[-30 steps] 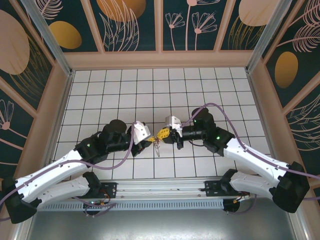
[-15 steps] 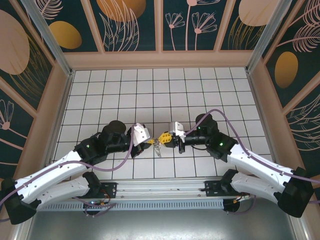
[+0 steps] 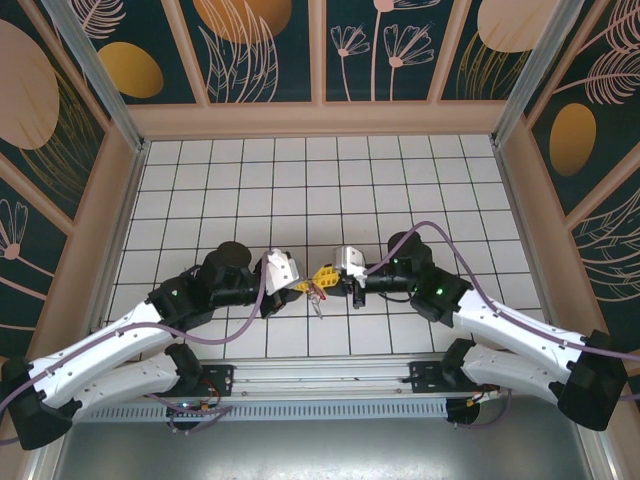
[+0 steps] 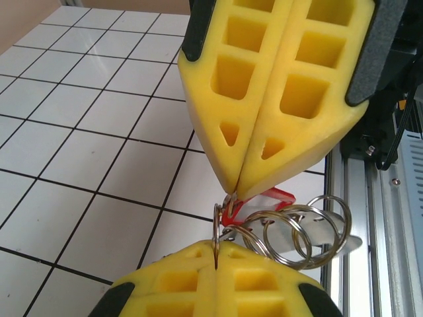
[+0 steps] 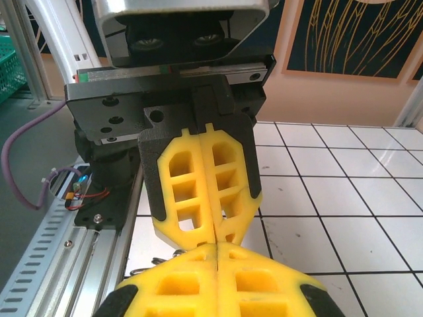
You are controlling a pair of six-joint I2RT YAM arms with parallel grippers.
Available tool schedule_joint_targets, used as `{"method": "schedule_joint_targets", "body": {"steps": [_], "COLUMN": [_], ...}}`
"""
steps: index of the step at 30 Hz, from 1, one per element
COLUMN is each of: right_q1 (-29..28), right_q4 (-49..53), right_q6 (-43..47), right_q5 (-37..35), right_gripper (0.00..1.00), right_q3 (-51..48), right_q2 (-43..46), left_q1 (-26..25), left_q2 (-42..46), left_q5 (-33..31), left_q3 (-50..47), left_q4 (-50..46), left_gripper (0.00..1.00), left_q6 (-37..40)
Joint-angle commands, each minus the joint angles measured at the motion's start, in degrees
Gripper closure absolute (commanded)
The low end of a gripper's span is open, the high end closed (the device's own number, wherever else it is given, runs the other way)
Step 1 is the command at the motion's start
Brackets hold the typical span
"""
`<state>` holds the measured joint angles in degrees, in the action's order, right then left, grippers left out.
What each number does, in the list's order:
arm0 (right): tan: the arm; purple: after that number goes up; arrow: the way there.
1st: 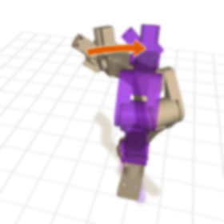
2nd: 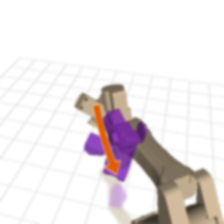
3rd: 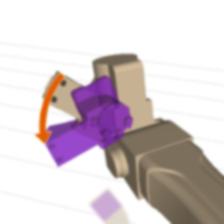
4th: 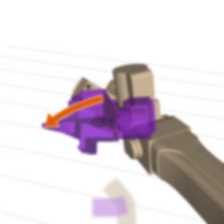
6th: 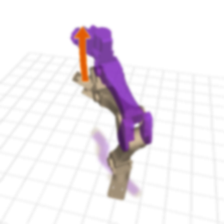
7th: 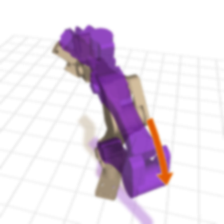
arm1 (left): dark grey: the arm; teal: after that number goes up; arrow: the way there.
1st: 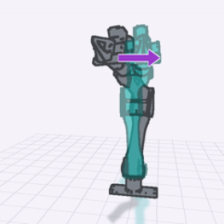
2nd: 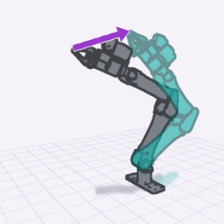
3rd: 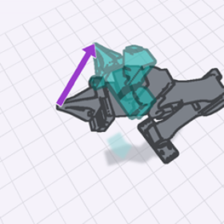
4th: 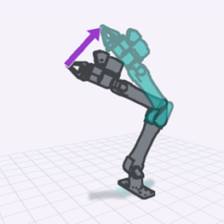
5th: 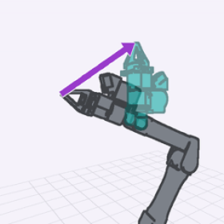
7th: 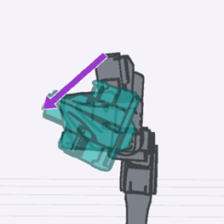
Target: Put the keys on the keyring
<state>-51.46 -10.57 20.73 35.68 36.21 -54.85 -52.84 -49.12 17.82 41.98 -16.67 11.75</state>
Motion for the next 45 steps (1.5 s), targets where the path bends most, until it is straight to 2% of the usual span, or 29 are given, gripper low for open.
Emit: {"method": "schedule_joint_targets", "body": {"steps": [1, 27, 45], "right_q1": [-0.6, -0.9, -1.2], "right_q4": [-2.5, 0.1, 1.2], "right_q6": [0.9, 3.6, 2.9], "right_q5": [-2.2, -7.6, -2.7], "right_gripper": [1.00, 1.00, 1.00], "right_q3": [-0.5, 0.1, 1.3], "right_q2": [-0.1, 2.3, -0.7], "left_q1": [0.2, 0.2, 0.2], "left_q2": [1.1, 1.0, 1.0], "left_q5": [1.9, 0.5, -0.9], "left_q3": [0.0, 0.1, 0.1], "left_q4": [-0.3, -1.6, -1.7], "left_gripper": [1.00, 1.00, 1.00], "left_q6": [-0.2, 0.5, 0.8]}}
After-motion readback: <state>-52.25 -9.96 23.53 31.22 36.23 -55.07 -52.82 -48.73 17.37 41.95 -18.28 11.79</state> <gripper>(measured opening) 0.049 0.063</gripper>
